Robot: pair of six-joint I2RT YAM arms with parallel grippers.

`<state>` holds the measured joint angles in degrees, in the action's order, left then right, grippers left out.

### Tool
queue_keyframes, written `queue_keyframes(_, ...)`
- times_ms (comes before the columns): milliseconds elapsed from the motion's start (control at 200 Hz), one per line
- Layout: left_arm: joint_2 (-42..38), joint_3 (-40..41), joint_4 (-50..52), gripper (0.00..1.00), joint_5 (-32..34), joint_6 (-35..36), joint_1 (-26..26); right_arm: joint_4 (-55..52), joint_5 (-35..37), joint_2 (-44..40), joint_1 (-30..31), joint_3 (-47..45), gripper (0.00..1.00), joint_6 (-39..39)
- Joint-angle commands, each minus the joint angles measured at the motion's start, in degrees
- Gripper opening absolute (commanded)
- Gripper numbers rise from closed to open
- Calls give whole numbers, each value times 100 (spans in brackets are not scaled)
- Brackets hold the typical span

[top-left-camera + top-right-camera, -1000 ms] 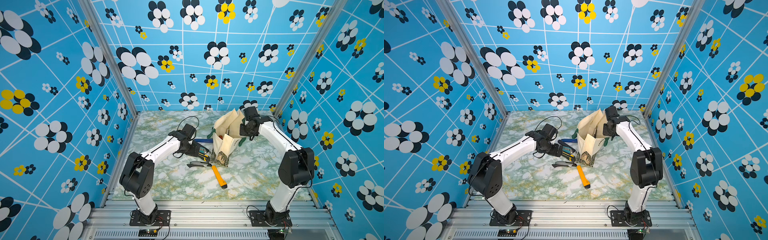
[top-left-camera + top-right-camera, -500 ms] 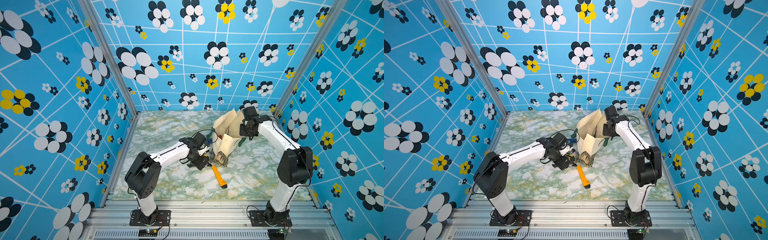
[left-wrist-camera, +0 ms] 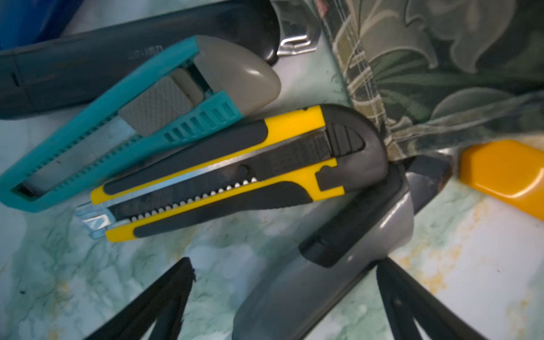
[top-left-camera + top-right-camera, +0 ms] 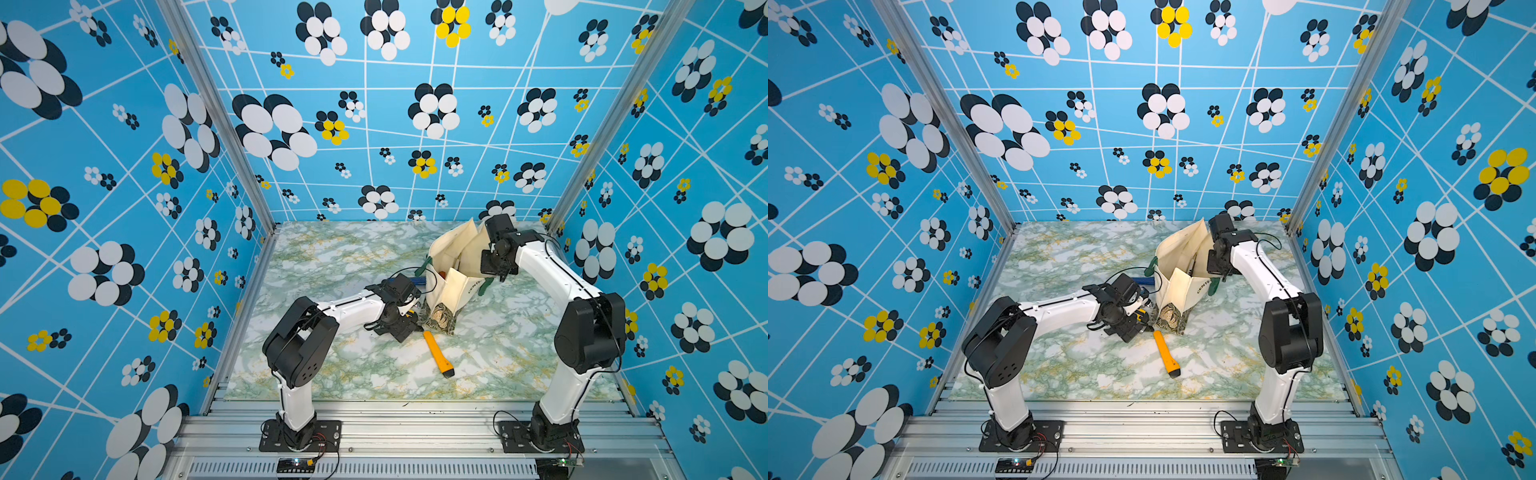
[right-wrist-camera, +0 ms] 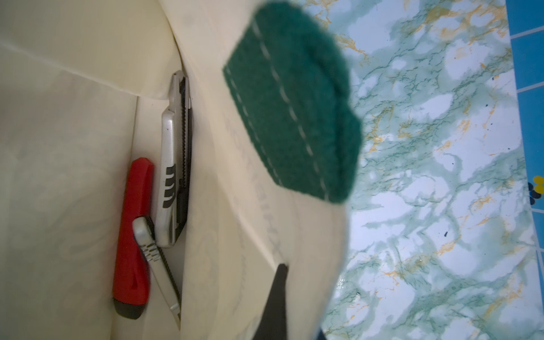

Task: Place the art knife into the pouch
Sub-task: Pick up the utility knife at the center of the board.

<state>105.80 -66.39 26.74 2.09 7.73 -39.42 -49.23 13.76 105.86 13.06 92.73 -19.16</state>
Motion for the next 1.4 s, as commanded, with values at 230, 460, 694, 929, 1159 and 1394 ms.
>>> queue_keyframes(230,58,189,291,85,82,-576,-4,-396,382,-109,-39,140,0,-75)
queue_keyframes(460,-203,556,378,72,75,-992,-7,-377,399,-24,-136,211,0,34)
queue_keyframes(694,-351,487,656,61,-47,-1359,-8,-286,358,-54,-414,187,0,50)
queue_keyframes(929,-366,299,915,55,-300,-1581,-258,-117,290,-110,-594,36,0,55)
queue_keyframes(1159,9,-235,1227,63,-261,-1436,-574,-47,176,-36,-595,-34,0,107)
queue_keyframes(1394,489,-521,1189,72,-119,-1277,-585,-48,119,13,-784,-44,0,170)
